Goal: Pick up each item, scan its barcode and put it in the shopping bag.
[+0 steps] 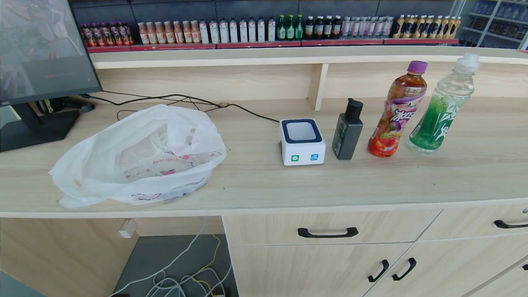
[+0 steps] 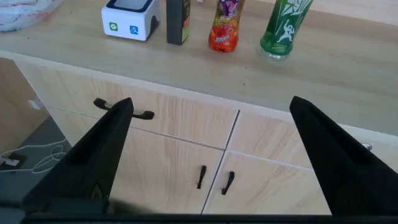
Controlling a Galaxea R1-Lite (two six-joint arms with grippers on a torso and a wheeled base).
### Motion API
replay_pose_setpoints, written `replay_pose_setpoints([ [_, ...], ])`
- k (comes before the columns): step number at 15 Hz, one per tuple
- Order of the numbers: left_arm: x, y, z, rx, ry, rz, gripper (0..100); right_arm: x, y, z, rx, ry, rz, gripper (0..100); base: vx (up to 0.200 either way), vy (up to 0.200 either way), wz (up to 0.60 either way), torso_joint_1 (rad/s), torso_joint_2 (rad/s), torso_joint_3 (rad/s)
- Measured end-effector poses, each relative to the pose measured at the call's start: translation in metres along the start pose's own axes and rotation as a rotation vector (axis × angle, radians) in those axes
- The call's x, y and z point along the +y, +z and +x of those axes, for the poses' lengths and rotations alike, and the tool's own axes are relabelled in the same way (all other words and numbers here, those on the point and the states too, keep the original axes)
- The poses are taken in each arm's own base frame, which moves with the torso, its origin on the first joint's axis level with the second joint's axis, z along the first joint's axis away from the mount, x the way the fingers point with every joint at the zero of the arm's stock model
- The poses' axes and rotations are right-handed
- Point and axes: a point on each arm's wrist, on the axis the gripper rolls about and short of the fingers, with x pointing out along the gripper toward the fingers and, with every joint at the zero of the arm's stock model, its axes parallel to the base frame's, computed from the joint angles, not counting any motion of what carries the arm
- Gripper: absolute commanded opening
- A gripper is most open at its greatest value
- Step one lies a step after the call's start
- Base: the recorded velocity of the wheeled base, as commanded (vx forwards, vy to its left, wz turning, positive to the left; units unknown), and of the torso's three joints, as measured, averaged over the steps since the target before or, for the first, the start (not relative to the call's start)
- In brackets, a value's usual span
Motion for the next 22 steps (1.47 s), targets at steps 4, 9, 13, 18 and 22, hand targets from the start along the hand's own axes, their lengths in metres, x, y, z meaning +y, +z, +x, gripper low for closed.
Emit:
replay_pose_setpoints([
  [4, 0.0, 0.0, 0.0, 0.0, 0.0, 0.0, 100, -0.004, 0.012, 0.031, 0.07, 0.094, -0.013, 100, 0.0, 0.0, 0.0, 0.0, 0.0, 0.0],
  [9, 0.0, 0.0, 0.0, 0.0, 0.0, 0.0, 100, -0.001, 0.028, 0.092, 0.019, 0.208, 0.019, 100, 0.0, 0.0, 0.0, 0.0, 0.0, 0.0],
  [13, 0.0, 0.0, 0.0, 0.0, 0.0, 0.0, 100, 0.007, 0.033, 0.153, -0.083, 0.236, 0.074, 100, 0.0, 0.0, 0.0, 0.0, 0.0, 0.0],
  [18, 0.0, 0.0, 0.0, 0.0, 0.0, 0.0, 100, 0.025, 0.023, 0.216, -0.117, 0.247, 0.112, 100, 0.0, 0.0, 0.0, 0.0, 0.0, 0.0],
  [22, 0.0, 0.0, 0.0, 0.0, 0.0, 0.0, 100, 0.032, 0.012, 0.244, -0.098, 0.16, 0.194, 100, 0.0, 0.0, 0.0, 0.0, 0.0, 0.0],
])
